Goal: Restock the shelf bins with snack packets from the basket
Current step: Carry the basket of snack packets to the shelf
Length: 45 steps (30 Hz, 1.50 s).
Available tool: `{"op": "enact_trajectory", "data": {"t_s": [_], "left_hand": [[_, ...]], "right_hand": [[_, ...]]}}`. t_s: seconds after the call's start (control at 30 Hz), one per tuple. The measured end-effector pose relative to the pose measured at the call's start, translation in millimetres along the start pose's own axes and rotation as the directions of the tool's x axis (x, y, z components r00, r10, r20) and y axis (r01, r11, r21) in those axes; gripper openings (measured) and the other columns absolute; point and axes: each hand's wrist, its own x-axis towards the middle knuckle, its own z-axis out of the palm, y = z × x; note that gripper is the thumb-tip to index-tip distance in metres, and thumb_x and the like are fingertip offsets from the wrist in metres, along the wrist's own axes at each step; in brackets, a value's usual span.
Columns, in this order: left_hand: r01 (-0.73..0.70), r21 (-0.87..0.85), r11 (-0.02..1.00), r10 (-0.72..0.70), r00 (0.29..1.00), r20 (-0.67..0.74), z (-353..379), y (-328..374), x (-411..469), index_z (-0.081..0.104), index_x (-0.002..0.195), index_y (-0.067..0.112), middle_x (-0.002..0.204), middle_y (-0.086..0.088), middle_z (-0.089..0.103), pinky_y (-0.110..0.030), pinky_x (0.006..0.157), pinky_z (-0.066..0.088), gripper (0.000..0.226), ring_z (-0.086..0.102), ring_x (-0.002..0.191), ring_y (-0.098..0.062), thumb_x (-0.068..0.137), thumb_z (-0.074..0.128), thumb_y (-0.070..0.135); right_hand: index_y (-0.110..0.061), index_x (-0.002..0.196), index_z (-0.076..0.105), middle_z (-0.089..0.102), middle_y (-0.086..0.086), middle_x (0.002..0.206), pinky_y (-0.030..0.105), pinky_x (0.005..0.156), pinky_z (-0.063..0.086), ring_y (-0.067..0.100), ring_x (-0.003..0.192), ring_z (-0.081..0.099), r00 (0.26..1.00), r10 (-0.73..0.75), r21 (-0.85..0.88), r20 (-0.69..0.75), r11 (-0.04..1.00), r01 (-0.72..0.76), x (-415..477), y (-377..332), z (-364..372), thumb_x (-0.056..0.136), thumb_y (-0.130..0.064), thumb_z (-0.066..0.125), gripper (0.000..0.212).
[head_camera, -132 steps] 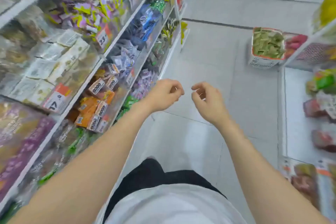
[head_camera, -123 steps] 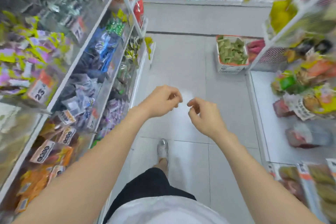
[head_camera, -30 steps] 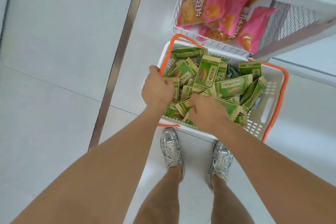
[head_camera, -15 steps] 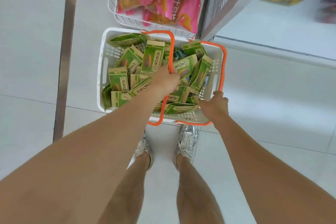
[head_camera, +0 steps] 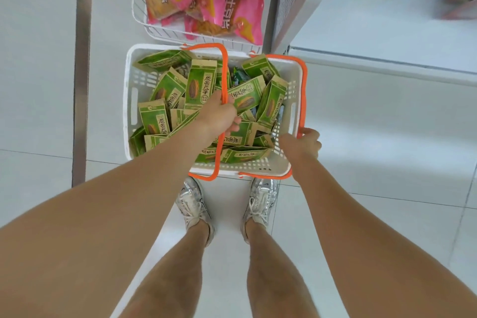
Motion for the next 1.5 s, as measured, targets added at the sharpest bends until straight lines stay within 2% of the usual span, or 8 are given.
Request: {"op": "enact_trajectory", "data": {"t_s": [0.17, 0.3, 0.53, 0.67, 0.8, 0.97, 1.27, 1.5], "left_hand": [[0.089, -0.103, 0.991, -0.088, 0.996, 0.010, -15.6, 7.5, -13.0, 0.058, 0.134, 0.019, 0.109, -0.006, 0.073, -0.043, 0.082, 0.062, 0.041, 0.077, 0.093, -0.024, 0.097, 0.057, 0.002], [0.141, -0.143, 0.980, -0.149, 0.988, -0.042, -26.1, 13.8, -23.1, 0.067, 0.120, 0.006, 0.102, -0.005, 0.068, -0.043, 0.085, 0.056, 0.043, 0.076, 0.098, -0.031, 0.088, 0.044, -0.011], [0.145, -0.223, 0.964, -0.126, 0.987, 0.096, -50.4, -0.4, -28.5, 0.069, 0.118, 0.007, 0.107, -0.012, 0.079, -0.043, 0.102, 0.050, 0.058, 0.076, 0.107, -0.020, 0.077, 0.034, -0.011], [0.103, -0.343, 0.933, -0.074, 0.992, 0.099, -52.3, -6.4, -32.8, 0.068, 0.108, 0.000, 0.093, -0.013, 0.076, -0.042, 0.095, 0.055, 0.051, 0.077, 0.089, -0.025, 0.072, 0.032, -0.006], [0.094, -0.348, 0.933, -0.045, 0.988, 0.149, -42.9, 6.9, -53.7, 0.065, 0.101, 0.002, 0.087, -0.012, 0.064, -0.037, 0.077, 0.053, 0.036, 0.062, 0.072, -0.024, 0.075, 0.039, 0.003], [0.076, -0.181, 0.981, -0.036, 0.976, 0.213, -11.4, 48.7, -112.5, 0.069, 0.105, 0.001, 0.102, -0.016, 0.078, -0.044, 0.090, 0.057, 0.040, 0.073, 0.087, -0.028, 0.086, 0.045, 0.026], [0.082, -0.152, 0.985, -0.052, 0.980, 0.194, 108.3, 145.1, -291.9, 0.065, 0.107, 0.008, 0.107, -0.017, 0.078, -0.037, 0.072, 0.055, 0.035, 0.073, 0.088, -0.035, 0.090, 0.045, 0.031], [0.044, 0.136, 0.990, -0.081, 0.955, 0.284, 262.8, 180.8, -437.6, 0.072, 0.113, 0.002, 0.096, -0.015, 0.078, -0.044, 0.085, 0.058, 0.049, 0.071, 0.082, -0.031, 0.086, 0.044, 0.031]], "right_hand": [[-0.026, 0.122, 0.065, 0.070, 0.000, 0.098, 0.029, 0.066, 0.050, 0.016, 0.075, 0.064, 0.984, -0.176, 0.112, 0.024, 0.979, 0.173, -48.3, -10.8, 4.2, 0.091, -0.015, 0.053, 0.034], [-0.027, 0.110, 0.071, 0.060, -0.014, 0.062, 0.020, 0.049, 0.042, 0.004, 0.049, 0.050, 0.858, -0.403, 0.114, 0.319, 0.915, 0.388, -109.2, -26.2, 44.7, 0.088, -0.006, 0.055, 0.034], [-0.011, 0.094, 0.060, 0.060, 0.011, 0.085, 0.034, 0.067, 0.040, 0.025, 0.076, 0.053, 0.847, -0.200, 0.200, 0.493, 0.973, 0.114, -132.9, -34.4, 100.4, 0.082, 0.000, 0.051, 0.018], [-0.003, 0.094, 0.068, 0.073, 0.017, 0.085, 0.044, 0.081, 0.059, 0.032, 0.082, 0.071, 0.852, -0.146, 0.345, 0.503, 0.938, -0.043, -130.7, -33.4, 94.4, 0.075, -0.006, 0.048, 0.028], [-0.011, 0.091, 0.066, 0.070, 0.014, 0.080, 0.044, 0.077, 0.054, 0.028, 0.074, 0.065, 0.872, -0.185, 0.436, 0.454, 0.899, -0.036, -141.8, -25.0, 72.4, 0.084, -0.029, 0.045, 0.029], [-0.009, 0.099, 0.064, 0.068, 0.018, 0.085, 0.024, 0.054, 0.052, 0.027, 0.072, 0.064, 0.875, -0.190, 0.533, 0.446, 0.842, -0.088, -175.5, -11.9, -5.1, 0.102, -0.045, 0.026, 0.052], [-0.001, 0.116, 0.069, 0.073, 0.024, 0.100, 0.049, 0.092, 0.054, 0.038, 0.094, 0.071, 0.862, -0.153, 0.668, 0.483, 0.701, -0.250, -295.1, 37.4, -203.5, 0.098, -0.059, 0.030, 0.073], [-0.004, 0.115, 0.072, 0.078, 0.019, 0.098, 0.054, 0.098, 0.054, 0.040, 0.107, 0.072, 0.920, -0.067, 0.754, 0.385, 0.597, -0.272, -352.0, 133.7, -372.6, 0.099, -0.064, 0.027, 0.077]]}}
